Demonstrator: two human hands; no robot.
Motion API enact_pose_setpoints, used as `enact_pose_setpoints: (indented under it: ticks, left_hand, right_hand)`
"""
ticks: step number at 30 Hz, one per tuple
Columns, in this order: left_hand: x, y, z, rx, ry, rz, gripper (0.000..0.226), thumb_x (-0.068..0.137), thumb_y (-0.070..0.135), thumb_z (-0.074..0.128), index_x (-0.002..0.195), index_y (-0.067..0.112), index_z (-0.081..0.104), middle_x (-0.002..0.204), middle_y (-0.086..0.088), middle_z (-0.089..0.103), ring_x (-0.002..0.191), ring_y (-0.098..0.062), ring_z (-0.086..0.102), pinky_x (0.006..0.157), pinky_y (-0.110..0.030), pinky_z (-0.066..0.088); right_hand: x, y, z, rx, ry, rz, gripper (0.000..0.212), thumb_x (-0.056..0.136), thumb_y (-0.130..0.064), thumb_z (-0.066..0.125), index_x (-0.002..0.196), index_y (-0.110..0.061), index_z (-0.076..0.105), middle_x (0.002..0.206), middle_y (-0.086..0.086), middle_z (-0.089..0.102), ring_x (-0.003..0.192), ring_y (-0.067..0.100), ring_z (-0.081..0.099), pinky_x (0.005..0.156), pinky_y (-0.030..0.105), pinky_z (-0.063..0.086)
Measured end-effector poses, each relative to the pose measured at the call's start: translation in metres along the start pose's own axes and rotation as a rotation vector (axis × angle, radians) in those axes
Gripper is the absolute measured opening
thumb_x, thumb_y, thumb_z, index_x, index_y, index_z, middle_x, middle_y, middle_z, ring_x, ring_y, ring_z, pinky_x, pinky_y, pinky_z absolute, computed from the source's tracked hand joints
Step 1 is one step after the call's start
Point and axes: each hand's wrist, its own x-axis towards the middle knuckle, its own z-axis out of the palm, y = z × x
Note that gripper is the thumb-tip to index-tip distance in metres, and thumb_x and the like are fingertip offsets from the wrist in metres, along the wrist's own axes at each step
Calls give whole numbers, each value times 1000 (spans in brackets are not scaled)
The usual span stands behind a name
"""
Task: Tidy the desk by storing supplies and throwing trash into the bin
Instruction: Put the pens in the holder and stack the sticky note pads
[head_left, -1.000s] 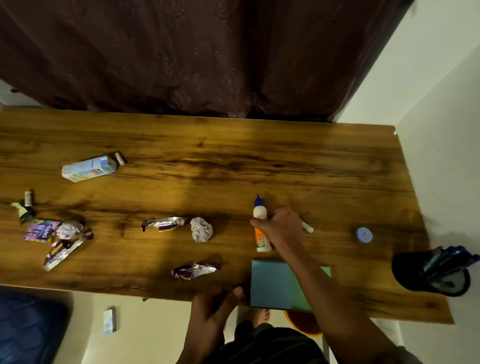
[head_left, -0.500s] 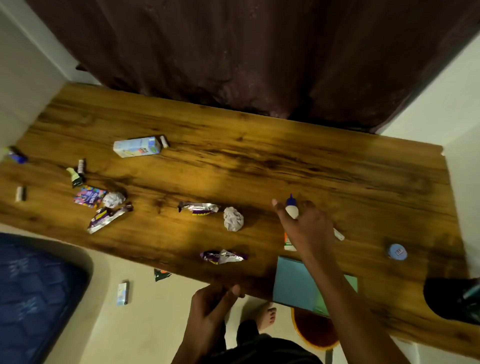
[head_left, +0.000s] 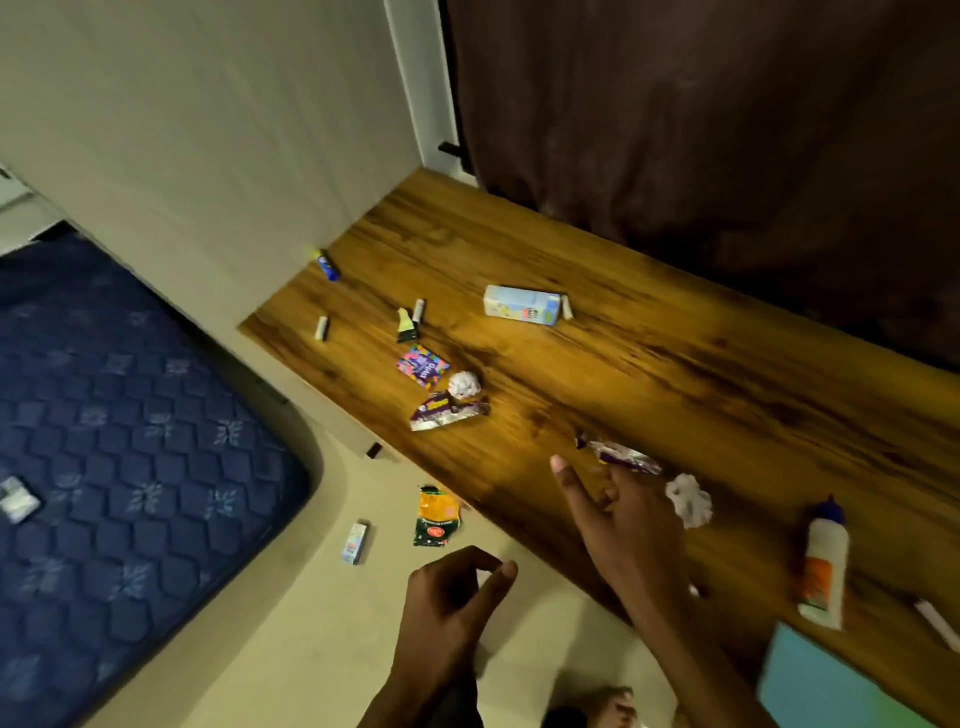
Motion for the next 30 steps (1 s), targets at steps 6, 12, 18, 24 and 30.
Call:
enact_pose_setpoints:
  ticks: [6, 12, 18, 24, 30]
  left_hand:
    - [59, -22, -102, 119, 52, 15, 21, 91, 49, 72, 83, 29, 76, 52, 3, 57, 46, -5, 46, 50, -16, 31]
    - [150, -26, -192, 199, 91, 47, 15, 98, 35, 66, 92, 24, 74, 57, 11, 65, 46, -4, 58, 49, -18, 47]
    - [285, -26, -268, 81, 318, -79, 17, 96, 35, 69, 91, 19, 72, 79, -2, 75, 66, -15, 72, 61, -28, 60]
    - [429, 2, -295, 205, 396, -166, 33, 86, 36, 74, 109, 11, 72, 103, -2, 74, 97, -20, 71, 95, -40, 57]
    - [482, 19, -280, 75, 240, -254, 37, 83, 53, 76, 88, 18, 66, 73, 0, 72, 71, -21, 73, 52, -26, 53]
  right_hand:
    - [16, -84, 63, -8, 7, 2, 68, 82, -80, 49, 114, -24, 69, 82, -15, 59, 83, 11, 58, 79, 34, 52]
    - [33, -147, 118, 23, 17, 11, 52, 76, -77, 59, 94, -28, 69, 71, -18, 61, 74, 11, 62, 73, 40, 56]
    - [31, -163, 123, 44, -8, 71, 52, 68, -80, 56, 89, -34, 65, 76, -19, 64, 77, 3, 62, 69, 30, 50]
    - [17, -151, 108, 10, 72, 212, 63, 67, -80, 65, 95, -24, 73, 80, -17, 66, 84, 12, 65, 78, 32, 49]
    - [6, -138, 101, -65, 194, 304, 87, 59, -101, 39, 88, -25, 71, 77, -6, 71, 71, 22, 71, 74, 43, 59]
